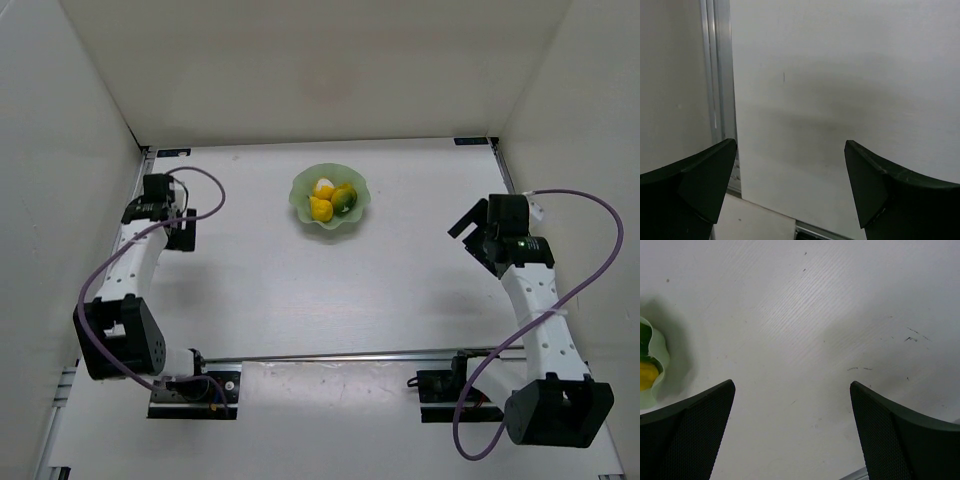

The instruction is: Place and organize the fake fruits in the fruit bowl

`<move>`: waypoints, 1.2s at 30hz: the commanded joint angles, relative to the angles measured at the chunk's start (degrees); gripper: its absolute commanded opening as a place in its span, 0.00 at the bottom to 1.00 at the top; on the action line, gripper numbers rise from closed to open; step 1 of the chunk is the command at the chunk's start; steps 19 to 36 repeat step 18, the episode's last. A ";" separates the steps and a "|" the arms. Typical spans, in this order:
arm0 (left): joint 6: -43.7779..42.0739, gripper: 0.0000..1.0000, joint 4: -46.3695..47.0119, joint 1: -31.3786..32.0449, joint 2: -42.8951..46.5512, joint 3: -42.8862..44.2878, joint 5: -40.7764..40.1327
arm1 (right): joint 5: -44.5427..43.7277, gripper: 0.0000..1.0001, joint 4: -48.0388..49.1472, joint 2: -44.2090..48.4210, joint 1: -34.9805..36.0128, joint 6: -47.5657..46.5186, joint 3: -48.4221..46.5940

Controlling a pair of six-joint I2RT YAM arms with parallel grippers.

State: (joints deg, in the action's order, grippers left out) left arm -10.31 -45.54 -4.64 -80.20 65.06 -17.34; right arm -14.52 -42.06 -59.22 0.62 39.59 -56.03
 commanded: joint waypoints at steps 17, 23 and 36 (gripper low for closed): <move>6.17 1.00 -0.16 -5.72 12.53 -8.63 5.64 | 3.36 1.00 1.63 2.18 -0.62 -0.74 2.94; 6.17 1.00 -0.16 -5.73 13.05 -8.11 5.65 | 4.14 1.00 1.63 2.18 -0.62 -0.75 3.55; 6.17 1.00 -0.16 -5.73 13.05 -8.11 5.65 | 4.14 1.00 1.63 2.18 -0.62 -0.75 3.55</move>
